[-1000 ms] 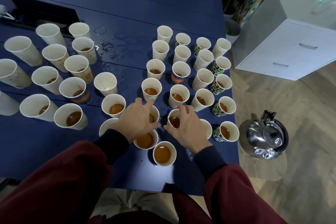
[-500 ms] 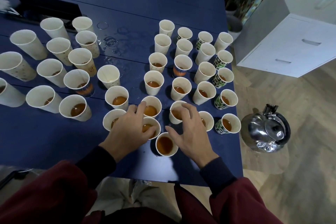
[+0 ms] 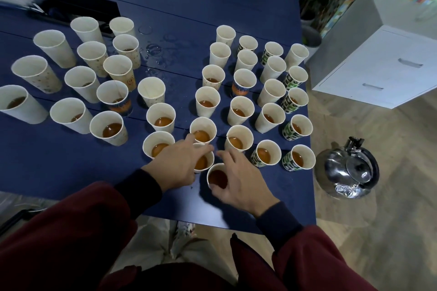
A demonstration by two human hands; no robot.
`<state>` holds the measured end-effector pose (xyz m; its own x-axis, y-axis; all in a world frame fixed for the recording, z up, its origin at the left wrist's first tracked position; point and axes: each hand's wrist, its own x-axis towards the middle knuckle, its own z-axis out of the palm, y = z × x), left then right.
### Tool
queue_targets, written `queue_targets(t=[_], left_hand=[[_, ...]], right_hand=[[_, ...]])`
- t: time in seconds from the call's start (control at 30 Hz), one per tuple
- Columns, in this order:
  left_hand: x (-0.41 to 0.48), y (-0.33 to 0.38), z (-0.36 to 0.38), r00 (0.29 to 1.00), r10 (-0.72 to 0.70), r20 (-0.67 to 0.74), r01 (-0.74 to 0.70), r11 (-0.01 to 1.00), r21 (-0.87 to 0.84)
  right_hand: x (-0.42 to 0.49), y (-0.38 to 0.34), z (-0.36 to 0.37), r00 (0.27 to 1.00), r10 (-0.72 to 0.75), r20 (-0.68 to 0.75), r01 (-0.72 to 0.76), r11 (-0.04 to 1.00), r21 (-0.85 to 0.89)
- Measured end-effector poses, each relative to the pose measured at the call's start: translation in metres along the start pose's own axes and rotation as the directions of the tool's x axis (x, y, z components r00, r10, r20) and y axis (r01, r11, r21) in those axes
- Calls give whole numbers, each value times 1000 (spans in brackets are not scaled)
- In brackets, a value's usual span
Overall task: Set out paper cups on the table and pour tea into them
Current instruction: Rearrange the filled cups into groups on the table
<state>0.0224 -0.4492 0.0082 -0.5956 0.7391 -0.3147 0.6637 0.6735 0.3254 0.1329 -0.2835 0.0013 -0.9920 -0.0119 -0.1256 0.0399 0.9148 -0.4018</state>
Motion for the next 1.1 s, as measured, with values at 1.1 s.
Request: queue_targets(t=[1.1], left_hand=[[27, -53, -166, 951, -41, -307, -44, 963, -266]], right_hand=[[117, -37, -143, 994, -84, -65, 87, 996, 30]])
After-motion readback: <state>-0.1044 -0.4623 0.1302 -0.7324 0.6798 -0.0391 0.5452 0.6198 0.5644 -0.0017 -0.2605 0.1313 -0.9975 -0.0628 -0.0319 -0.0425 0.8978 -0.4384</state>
